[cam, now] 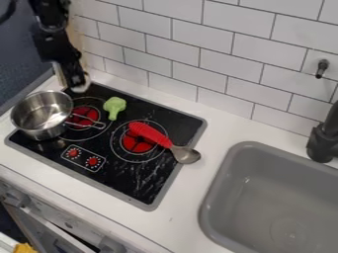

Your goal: Move the egg to the bottom left corner of the kitchen

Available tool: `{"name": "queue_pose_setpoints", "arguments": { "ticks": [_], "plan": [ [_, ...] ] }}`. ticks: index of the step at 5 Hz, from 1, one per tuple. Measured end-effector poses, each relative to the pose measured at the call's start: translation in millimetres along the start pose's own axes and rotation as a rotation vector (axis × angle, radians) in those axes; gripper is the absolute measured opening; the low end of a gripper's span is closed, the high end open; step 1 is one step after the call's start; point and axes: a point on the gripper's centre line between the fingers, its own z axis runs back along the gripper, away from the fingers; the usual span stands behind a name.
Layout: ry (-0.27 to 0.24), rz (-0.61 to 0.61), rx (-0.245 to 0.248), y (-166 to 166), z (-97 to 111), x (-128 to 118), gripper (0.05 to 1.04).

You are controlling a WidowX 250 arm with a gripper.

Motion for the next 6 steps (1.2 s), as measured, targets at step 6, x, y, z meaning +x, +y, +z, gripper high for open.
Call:
{"name": "queue_pose_setpoints", "arguments": {
  "ticks": [6],
  "plan": [
    [0.117, -0.257, 0.05, 204, 50, -15, 0.434]
  ]
}}
